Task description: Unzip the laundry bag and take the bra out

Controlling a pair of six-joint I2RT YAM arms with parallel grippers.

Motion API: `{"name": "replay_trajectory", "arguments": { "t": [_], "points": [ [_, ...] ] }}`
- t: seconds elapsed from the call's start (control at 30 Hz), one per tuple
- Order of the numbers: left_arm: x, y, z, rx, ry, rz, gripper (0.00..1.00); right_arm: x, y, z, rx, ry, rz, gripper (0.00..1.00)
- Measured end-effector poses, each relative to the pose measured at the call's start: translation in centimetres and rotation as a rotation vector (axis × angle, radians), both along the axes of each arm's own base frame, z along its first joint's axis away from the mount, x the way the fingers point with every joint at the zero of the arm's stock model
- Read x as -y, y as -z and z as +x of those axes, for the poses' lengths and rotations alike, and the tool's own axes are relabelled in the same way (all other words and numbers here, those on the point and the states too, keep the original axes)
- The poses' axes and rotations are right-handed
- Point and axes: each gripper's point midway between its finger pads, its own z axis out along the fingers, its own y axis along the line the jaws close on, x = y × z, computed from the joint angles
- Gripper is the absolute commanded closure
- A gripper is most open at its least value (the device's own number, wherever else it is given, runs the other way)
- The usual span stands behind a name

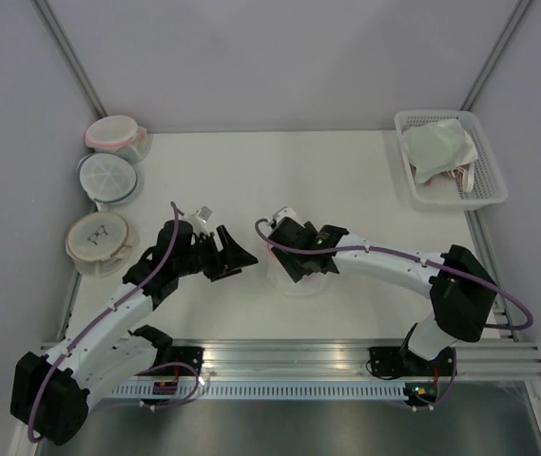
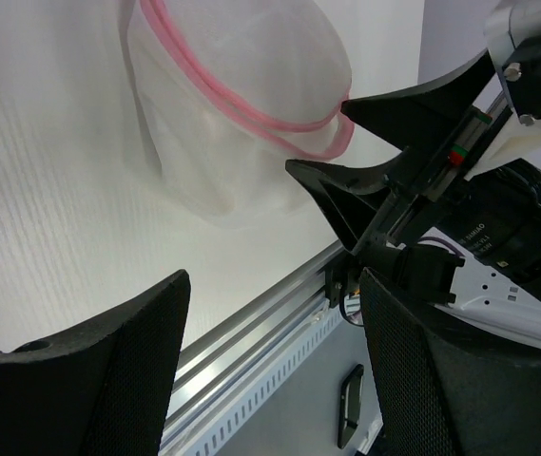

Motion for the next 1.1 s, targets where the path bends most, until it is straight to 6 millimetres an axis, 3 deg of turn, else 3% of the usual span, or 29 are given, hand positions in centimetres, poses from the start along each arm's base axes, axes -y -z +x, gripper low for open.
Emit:
{"name": "replay_trajectory", "arguments": {
  "t": [0.17, 0.5, 0.9, 1.1],
  "points": [
    [-0.1, 0.3, -0.3, -0.007, -0.003, -0.003, 0.23, -0.3, 0.4, 0.8, 0.023, 0.007, -0.019, 0.28],
    [-0.2, 0.6, -0.7, -0.019, -0.001, -0.007, 0.24, -1.8, -1.7, 3.2, 0.105, 0.032, -0.008, 0.27],
    [-0.2, -0.1, -0.8, 0.002, -0.001, -0.019, 0.24, -2.3, -4.0, 3.3, 0.131, 0.027, 0.054, 0.27],
    [-0.2, -0.1, -0.8, 0.002, -0.001, -0.019, 0.25, -2.4, -4.1, 3.3, 0.125, 0.026, 0.064, 0.28]
  ]
}}
